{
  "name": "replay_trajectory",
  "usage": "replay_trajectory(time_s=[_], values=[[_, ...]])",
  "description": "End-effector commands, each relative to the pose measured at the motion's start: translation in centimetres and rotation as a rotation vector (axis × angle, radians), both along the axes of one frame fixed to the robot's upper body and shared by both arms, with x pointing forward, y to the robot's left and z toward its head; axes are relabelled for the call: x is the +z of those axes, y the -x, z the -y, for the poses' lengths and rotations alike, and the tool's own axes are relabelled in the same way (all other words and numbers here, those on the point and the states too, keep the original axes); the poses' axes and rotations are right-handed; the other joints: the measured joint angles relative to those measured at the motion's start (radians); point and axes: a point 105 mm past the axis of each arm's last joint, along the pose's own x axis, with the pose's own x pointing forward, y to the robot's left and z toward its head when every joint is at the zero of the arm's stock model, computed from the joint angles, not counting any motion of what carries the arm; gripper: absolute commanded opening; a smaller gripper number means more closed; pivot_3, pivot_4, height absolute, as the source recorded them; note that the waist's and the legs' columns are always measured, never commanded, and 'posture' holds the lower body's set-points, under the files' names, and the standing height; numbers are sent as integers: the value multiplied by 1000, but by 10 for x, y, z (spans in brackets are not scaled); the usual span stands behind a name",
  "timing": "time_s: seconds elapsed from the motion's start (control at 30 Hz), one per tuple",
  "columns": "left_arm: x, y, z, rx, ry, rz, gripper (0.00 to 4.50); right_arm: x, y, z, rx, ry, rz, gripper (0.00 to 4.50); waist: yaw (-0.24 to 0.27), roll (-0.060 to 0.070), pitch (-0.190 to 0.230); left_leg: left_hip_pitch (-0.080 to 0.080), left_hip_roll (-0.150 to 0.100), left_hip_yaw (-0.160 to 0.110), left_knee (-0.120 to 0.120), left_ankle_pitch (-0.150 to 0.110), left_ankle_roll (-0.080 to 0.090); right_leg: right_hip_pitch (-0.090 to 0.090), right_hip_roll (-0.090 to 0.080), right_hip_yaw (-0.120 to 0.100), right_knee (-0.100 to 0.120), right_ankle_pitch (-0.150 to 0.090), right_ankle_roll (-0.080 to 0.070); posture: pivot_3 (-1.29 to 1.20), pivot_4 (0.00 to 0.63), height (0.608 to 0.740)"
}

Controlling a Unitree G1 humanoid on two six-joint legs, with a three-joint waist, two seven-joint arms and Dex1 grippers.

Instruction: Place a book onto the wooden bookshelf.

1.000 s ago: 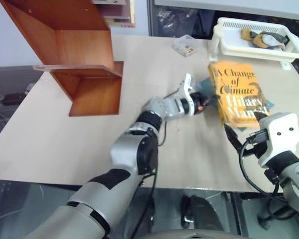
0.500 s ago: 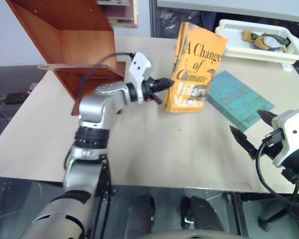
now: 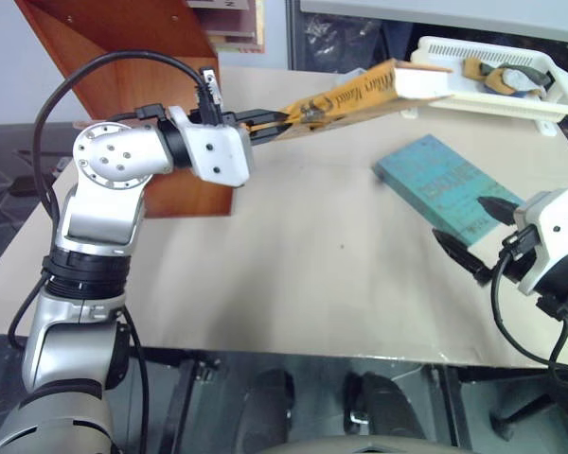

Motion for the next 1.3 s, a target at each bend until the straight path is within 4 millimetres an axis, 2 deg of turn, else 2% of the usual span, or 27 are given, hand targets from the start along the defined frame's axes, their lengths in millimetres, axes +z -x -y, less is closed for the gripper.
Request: replay_trajectory(time_s=[0.03,0.17,0.27,0.33,0.5,0.67,0.7,0.8,0.93,1.1,1.2,1.27,1.3], values=[[38,17,-15,34,-101,92,55,8,0,-6,68,-19,48,4500,-5,0,0,0,0,0,0,0,0,0,0,0,0,0,0,0,150,740],[57,18,-41,149,-189,110,55,15,3,-17,189,-22,102,4500,-6,2,0,0,0,2,-1,0,0,-1,0,2,0,0,0,0,150,740],[76,29,-73,298,-276,99,55,35,14,-23,379,-60,141,4500,-7,1,1,0,0,2,0,0,0,-1,0,1,0,0,0,0,150,740],[84,33,-87,377,-312,105,55,43,12,-20,429,-53,155,4500,-7,2,2,1,1,2,0,0,0,-1,1,2,0,0,0,0,150,740],[86,43,-119,525,-393,55,55,52,0,-21,464,-53,179,4500,-2,2,2,1,1,2,0,0,0,-1,0,1,0,0,0,0,150,740],[87,51,-143,646,-425,4,55,56,-4,-28,514,-46,198,4500,-5,2,2,0,1,3,0,0,1,-1,0,1,0,0,0,0,150,740],[82,51,-148,664,-432,-26,55,56,-5,-32,532,-48,201,4500,-5,2,2,0,1,3,0,-1,1,-1,0,1,0,0,0,0,150,740],[49,38,-168,713,-459,-125,55,57,-8,-46,601,-46,210,4500,-9,7,4,2,1,4,0,-1,1,-1,0,3,1,0,0,0,150,740],[26,21,-174,713,-441,-142,55,61,-11,-58,652,-22,228,4500,-9,8,4,2,3,5,0,0,1,-1,1,2,2,0,0,0,150,740],[14,12,-179,699,-381,-188,55,63,-20,-63,662,-23,234,4500,-7,13,2,4,3,11,0,0,1,-1,1,3,3,0,0,0,150,740],[14,14,-178,676,-346,-214,980,64,-22,-64,655,-23,240,4500,-7,16,0,5,3,11,0,0,0,-1,1,4,4,0,0,0,150,740],[19,14,-172,656,-304,-187,1843,67,-24,-62,637,-34,247,4500,-7,18,-1,6,3,12,0,0,0,-1,1,5,5,0,0,0,150,740],[24,17,-170,643,-269,-173,2497,68,-27,-63,619,-43,252,4500,-7,18,-1,6,3,12,0,0,0,-1,1,5,5,0,0,0,150,740]])
